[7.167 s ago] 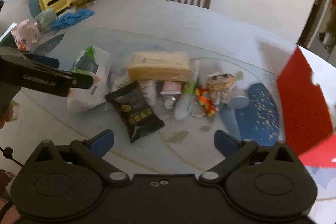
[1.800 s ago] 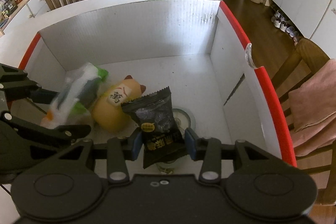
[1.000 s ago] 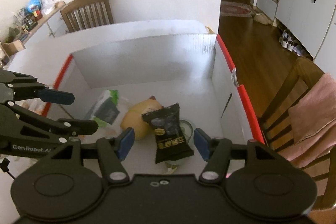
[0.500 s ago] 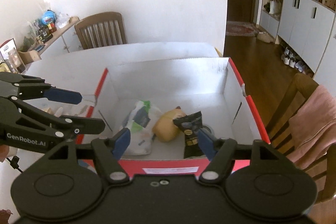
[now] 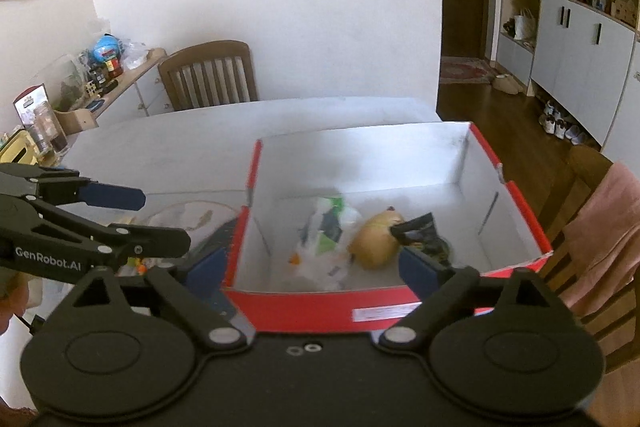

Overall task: Organize objects
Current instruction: 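Withdraw both tools from the box back toward the table, then move left tool toward bread bag while right tool approaches cartoon figure, then close left tool on bread bag while right tool closes on cartoon figure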

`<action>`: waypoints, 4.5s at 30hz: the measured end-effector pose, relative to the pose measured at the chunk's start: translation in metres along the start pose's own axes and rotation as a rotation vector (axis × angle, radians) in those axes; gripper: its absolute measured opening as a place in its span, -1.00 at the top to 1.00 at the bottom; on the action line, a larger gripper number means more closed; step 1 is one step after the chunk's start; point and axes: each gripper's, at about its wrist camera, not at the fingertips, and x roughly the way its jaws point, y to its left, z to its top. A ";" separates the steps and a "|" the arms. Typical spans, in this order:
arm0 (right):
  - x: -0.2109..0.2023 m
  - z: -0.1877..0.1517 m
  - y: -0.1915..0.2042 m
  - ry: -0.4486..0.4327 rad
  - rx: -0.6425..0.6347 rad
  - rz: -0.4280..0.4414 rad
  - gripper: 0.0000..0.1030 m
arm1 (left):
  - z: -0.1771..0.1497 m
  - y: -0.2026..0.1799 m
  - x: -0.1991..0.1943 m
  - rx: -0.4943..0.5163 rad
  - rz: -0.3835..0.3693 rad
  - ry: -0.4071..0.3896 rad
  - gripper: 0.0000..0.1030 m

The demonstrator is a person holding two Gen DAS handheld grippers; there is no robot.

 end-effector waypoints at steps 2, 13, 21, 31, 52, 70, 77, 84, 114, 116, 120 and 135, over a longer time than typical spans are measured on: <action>-0.001 -0.001 0.010 -0.004 0.001 0.010 -0.90 | -0.006 0.008 -0.006 -0.019 0.000 -0.004 -0.63; 0.003 -0.012 0.069 -0.003 -0.056 0.024 -0.99 | -0.039 0.053 -0.037 -0.083 -0.014 -0.036 -0.92; 0.015 -0.016 0.101 0.017 -0.045 0.028 -0.99 | -0.068 0.096 -0.059 -0.130 0.001 -0.097 -0.96; 0.041 -0.016 0.140 0.052 -0.062 0.012 -0.98 | -0.103 0.157 -0.071 -0.196 0.095 -0.081 -0.96; 0.123 -0.002 0.185 0.179 -0.127 -0.044 -0.92 | -0.124 0.241 -0.030 0.065 0.077 0.012 -0.96; 0.187 0.002 0.198 0.270 -0.208 -0.099 -0.77 | -0.112 0.266 0.034 0.127 -0.082 0.111 -0.96; 0.200 0.000 0.204 0.284 -0.225 -0.096 -0.53 | -0.114 0.273 0.040 0.085 -0.101 0.097 -0.96; 0.206 -0.002 0.204 0.281 -0.218 -0.064 -0.22 | -0.116 0.275 0.039 0.064 -0.105 0.075 -0.75; 0.131 0.010 0.202 0.116 -0.201 0.026 0.24 | -0.104 0.254 -0.017 -0.061 -0.016 0.025 -0.53; 0.123 0.012 0.199 0.104 -0.204 0.022 0.24 | -0.100 0.248 -0.025 -0.071 -0.010 0.015 -0.53; 0.107 0.015 0.191 0.082 -0.211 0.022 0.24 | -0.092 0.234 -0.039 -0.082 0.004 0.004 -0.53; 0.053 0.019 0.129 0.008 -0.183 0.009 0.24 | -0.053 0.144 -0.056 -0.061 0.027 -0.011 -0.53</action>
